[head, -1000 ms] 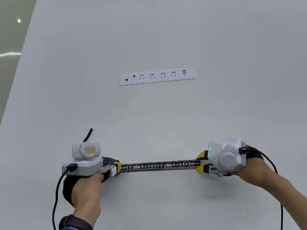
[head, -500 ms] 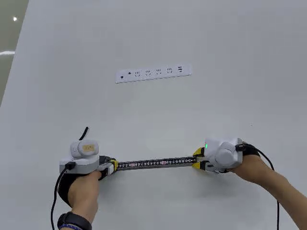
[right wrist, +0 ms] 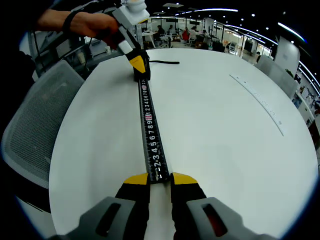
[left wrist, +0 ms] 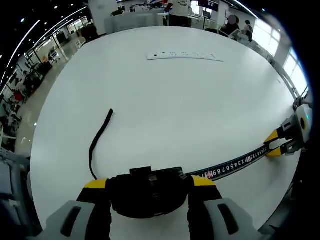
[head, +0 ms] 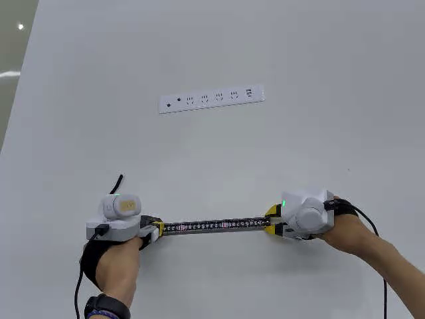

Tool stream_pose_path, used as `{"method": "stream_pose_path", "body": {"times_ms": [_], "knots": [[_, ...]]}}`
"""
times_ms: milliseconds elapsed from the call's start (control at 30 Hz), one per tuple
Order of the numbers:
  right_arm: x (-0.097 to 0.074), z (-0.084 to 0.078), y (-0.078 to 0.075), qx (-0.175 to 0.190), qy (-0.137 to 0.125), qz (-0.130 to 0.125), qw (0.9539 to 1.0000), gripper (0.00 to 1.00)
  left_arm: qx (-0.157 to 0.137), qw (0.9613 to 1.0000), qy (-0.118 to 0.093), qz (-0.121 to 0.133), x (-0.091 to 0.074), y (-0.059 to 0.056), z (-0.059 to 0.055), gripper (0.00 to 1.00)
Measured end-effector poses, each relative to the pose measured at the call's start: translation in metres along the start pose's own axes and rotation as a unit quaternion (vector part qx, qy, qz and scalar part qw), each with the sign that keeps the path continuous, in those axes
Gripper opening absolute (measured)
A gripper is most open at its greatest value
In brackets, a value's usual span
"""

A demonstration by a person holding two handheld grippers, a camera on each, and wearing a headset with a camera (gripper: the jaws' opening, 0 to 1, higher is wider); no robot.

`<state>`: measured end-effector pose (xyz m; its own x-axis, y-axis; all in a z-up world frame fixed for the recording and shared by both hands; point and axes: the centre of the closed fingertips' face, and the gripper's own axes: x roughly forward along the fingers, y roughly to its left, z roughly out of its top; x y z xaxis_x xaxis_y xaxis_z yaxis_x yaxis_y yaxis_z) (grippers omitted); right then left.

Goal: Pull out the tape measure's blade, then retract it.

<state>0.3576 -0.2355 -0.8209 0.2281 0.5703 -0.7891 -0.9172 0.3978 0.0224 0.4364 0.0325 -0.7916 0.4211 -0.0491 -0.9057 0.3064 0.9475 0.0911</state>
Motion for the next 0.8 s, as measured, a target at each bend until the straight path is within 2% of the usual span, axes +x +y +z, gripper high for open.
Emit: {"method": "stream_pose_path", "body": {"times_ms": [800], "knots": [[0.013,0.018,0.006,-0.010,-0.013,0.000,0.9999,0.15,0.007,0.9999,-0.002,0.007,0.000,0.000,0.001,0.58]]}}
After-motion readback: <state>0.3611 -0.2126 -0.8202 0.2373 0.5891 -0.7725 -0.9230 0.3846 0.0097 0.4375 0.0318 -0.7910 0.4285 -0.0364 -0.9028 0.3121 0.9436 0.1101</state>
